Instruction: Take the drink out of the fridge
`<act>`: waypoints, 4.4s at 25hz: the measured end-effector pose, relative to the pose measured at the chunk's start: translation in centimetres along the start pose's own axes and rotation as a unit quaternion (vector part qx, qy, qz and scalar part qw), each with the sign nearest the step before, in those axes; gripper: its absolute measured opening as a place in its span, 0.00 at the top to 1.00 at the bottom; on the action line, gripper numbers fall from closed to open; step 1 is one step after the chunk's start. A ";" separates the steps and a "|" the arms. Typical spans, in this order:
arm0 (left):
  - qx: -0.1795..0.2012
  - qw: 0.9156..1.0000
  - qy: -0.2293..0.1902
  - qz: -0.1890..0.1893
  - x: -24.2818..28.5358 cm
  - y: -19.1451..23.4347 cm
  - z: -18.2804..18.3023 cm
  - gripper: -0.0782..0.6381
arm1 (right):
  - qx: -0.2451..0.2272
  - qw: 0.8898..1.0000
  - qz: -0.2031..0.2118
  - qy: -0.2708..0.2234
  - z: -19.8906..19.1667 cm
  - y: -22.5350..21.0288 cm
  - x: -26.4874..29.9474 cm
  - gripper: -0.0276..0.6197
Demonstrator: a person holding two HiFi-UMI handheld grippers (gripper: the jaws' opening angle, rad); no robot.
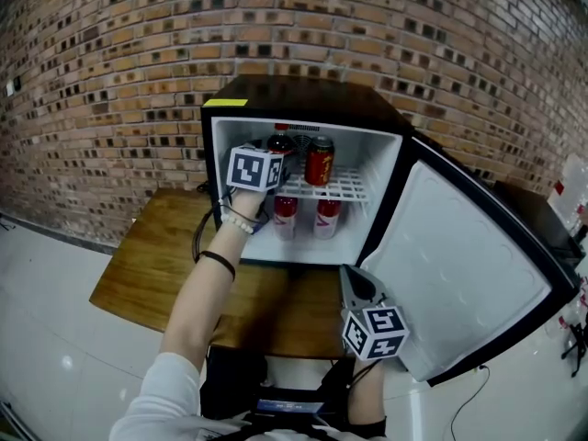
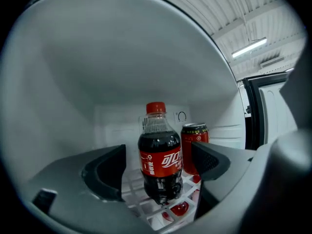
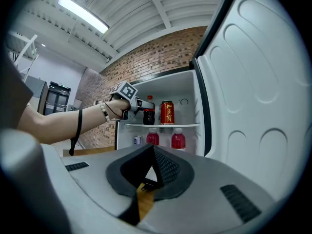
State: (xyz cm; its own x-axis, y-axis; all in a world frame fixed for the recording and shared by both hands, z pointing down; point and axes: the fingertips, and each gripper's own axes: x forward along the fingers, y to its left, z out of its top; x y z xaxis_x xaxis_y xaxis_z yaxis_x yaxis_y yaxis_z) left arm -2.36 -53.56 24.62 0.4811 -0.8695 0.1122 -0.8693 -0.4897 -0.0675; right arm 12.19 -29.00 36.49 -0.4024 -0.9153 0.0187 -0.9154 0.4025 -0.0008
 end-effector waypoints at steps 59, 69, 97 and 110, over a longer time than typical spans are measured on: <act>-0.013 0.997 -0.001 -0.079 -13.2 -8.3 -22.5 0.47 | 0.000 1.000 0.020 0.003 -0.6 2.2 0.4 0.93; -0.019 0.998 0.007 -0.060 -12.5 -7.6 -26.8 0.47 | 0.000 1.000 0.015 0.004 -0.6 1.9 0.3 0.93; -0.088 0.992 -0.079 -0.052 -17.4 -7.1 -20.7 0.36 | 0.010 1.000 0.026 0.007 -0.9 2.1 0.8 0.93; -0.046 0.988 -0.111 -0.100 -20.8 -11.6 -13.8 0.89 | 0.011 1.000 0.022 0.000 -0.6 2.2 0.2 0.93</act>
State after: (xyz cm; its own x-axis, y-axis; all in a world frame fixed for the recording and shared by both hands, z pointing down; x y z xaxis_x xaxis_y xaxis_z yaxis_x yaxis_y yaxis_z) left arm -3.86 -28.87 36.71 0.6480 -0.7540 -0.1076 -0.7564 -0.6536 0.0250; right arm 10.11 -28.31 37.07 -0.4429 -0.8964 0.0182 -0.8965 0.4424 -0.0238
